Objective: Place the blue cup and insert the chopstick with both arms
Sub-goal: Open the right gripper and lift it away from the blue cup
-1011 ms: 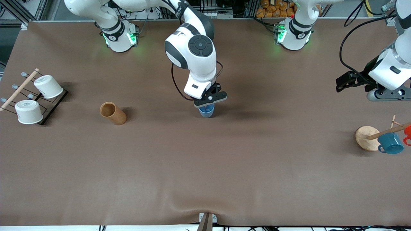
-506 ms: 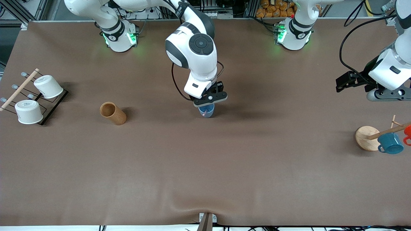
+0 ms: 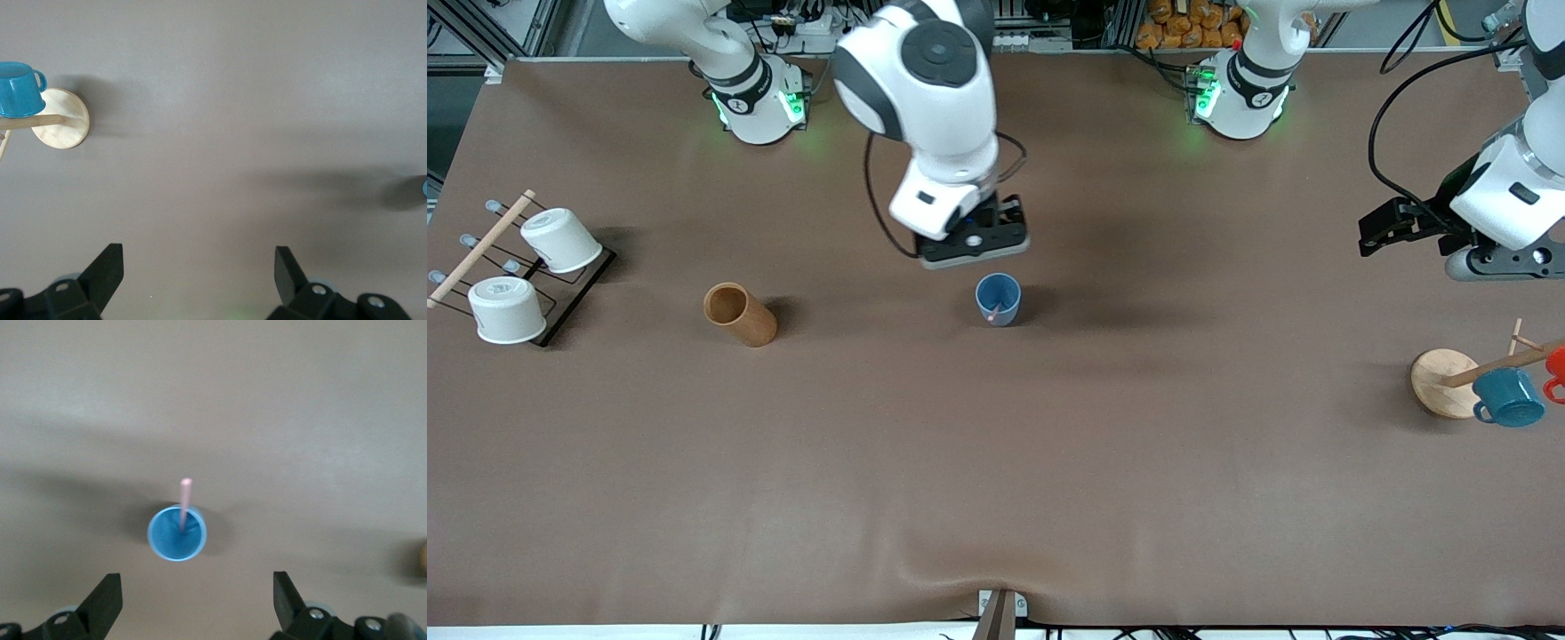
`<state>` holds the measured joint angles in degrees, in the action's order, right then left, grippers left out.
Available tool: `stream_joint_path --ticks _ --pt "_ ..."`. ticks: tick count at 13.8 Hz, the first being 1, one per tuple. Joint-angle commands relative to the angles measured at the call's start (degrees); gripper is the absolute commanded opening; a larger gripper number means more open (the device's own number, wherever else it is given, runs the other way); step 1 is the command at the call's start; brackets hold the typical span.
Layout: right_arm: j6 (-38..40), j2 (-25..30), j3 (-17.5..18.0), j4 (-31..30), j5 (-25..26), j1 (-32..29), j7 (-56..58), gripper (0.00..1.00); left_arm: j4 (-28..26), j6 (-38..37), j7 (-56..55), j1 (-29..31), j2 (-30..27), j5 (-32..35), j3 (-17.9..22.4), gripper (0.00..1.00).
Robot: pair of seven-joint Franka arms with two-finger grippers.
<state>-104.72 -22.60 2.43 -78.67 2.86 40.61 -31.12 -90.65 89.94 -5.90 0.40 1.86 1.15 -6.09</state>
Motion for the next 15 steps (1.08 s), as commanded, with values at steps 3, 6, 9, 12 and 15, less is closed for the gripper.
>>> stream_joint_path --ticks 3,6,9,12,15 --pt "4.51 4.23 -1.53 -1.93 0.30 -9.22 9.06 1.00 -0.32 0.41 0.71 1.18 -1.24 -1.07 -0.15 1.00" --pt "10.05 6.95 -2.61 -2.45 0.22 -13.69 9.68 1.00 0.65 0.23 0.71 1.18 -0.80 -0.63 -0.24 1.00" --pt "11.82 12.91 -2.17 -6.31 0.04 -20.90 13.17 1.00 0.65 0.23 0.71 1.18 -0.71 -0.63 -0.24 1.00" --pt "16.64 17.76 -2.25 -7.02 0.13 -27.84 23.27 1.00 0.56 0.23 0.71 1.18 -0.63 -0.63 -0.24 1.00" --pt "20.07 20.84 -2.43 -7.11 -0.48 -36.62 33.20 1.00 0.56 0.23 0.71 1.10 -0.63 -0.63 -0.24 1.00"
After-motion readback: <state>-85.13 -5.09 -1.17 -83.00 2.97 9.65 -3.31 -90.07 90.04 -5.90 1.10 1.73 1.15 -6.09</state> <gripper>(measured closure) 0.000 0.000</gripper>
